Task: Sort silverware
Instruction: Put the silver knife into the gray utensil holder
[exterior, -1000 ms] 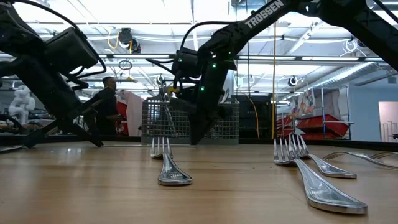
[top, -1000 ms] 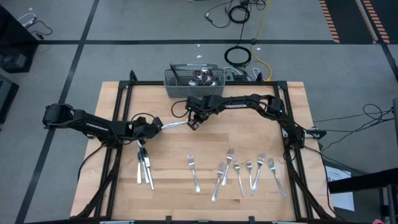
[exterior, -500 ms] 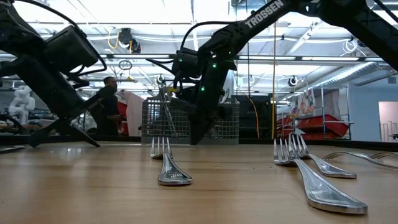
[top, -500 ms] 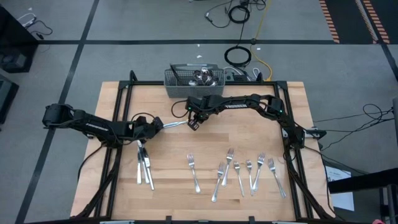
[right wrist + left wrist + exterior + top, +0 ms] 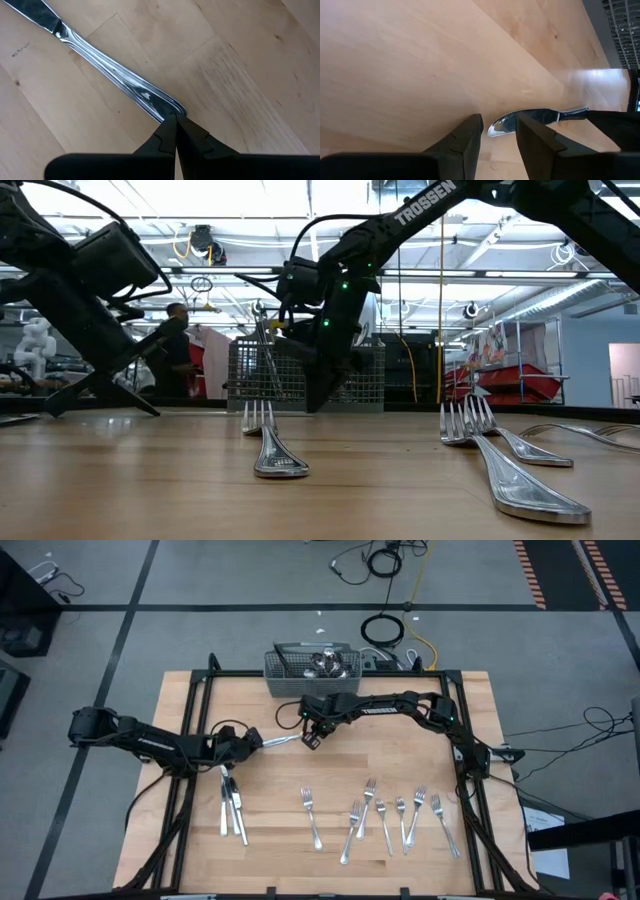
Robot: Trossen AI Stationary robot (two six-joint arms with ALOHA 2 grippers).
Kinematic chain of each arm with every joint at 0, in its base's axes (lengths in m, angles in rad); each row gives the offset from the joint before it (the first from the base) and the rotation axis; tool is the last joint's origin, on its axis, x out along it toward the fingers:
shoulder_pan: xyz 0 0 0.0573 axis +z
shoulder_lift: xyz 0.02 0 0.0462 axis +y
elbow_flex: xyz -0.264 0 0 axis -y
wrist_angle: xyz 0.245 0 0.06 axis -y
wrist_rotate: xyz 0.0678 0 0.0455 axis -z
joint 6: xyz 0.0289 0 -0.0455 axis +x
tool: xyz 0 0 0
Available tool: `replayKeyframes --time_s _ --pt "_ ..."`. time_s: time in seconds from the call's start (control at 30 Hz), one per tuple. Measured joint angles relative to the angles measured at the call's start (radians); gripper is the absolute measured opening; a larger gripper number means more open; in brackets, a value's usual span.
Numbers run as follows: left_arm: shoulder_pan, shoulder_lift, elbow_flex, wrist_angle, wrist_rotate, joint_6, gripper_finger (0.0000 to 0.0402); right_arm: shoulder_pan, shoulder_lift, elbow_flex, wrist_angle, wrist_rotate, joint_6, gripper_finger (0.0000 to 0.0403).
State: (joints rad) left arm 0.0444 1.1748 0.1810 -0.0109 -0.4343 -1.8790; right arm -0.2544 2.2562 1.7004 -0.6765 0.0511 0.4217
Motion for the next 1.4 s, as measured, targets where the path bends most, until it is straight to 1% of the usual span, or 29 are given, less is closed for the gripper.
replayKeyframes --time_s 0.13,0.27,0.53,0.6,0.63,0.73,0.77,0.93,1.1,1.17,1.27,1.33,1.4 --pt "0.001 0.015 0.000 0.024 -0.006 -0.010 0.0135 0.001 0.000 0.000 0.001 -0.002 0.000 0.0000" --pt "0.004 0.066 0.002 0.120 0.003 0.064 0.0135 0.001 0.000 -0.001 0.005 -0.004 0.000 0.0000" --pt "0.003 0.076 0.005 0.128 0.007 0.076 0.0133 0.001 0.000 -0.001 0.006 -0.004 -0.012 0.0000" --pt "0.003 0.076 0.005 0.131 0.009 0.084 0.0118 0.001 0.000 -0.001 0.006 -0.003 -0.015 0.0000" --pt "0.003 0.076 0.005 0.133 0.016 0.090 0.0105 0.001 0.000 -0.001 0.004 -0.001 -0.016 0.0000" --pt "0.001 0.078 0.004 0.159 0.035 0.153 0.0036 0.000 0.000 -0.002 -0.005 0.005 -0.019 0.0000" --pt "0.001 0.078 0.002 0.170 0.038 0.170 0.0021 0.000 0.000 -0.002 -0.007 0.007 -0.019 0.0000" --pt "0.001 0.078 0.002 0.181 0.032 0.180 0.0005 -0.001 0.000 -0.002 -0.006 0.009 -0.023 0.0000" --pt "0.001 0.058 0.002 0.192 0.024 0.192 0.0003 0.008 -0.040 -0.006 0.016 0.025 -0.129 0.0000" --pt "0.003 0.043 0.002 0.196 0.011 0.195 0.0003 0.015 -0.085 -0.006 0.035 0.037 -0.182 0.0000" --pt "0.002 0.021 -0.002 0.216 0.011 0.217 0.0002 0.010 -0.155 0.005 0.071 0.017 -0.264 0.0001" --pt "0.002 0.013 -0.002 0.238 0.024 0.235 0.0002 0.006 -0.181 0.005 0.077 0.019 -0.337 0.0008" --pt "0.002 0.005 -0.001 0.252 0.044 0.237 0.0002 0.011 -0.198 0.003 0.087 0.002 -0.412 0.0027"
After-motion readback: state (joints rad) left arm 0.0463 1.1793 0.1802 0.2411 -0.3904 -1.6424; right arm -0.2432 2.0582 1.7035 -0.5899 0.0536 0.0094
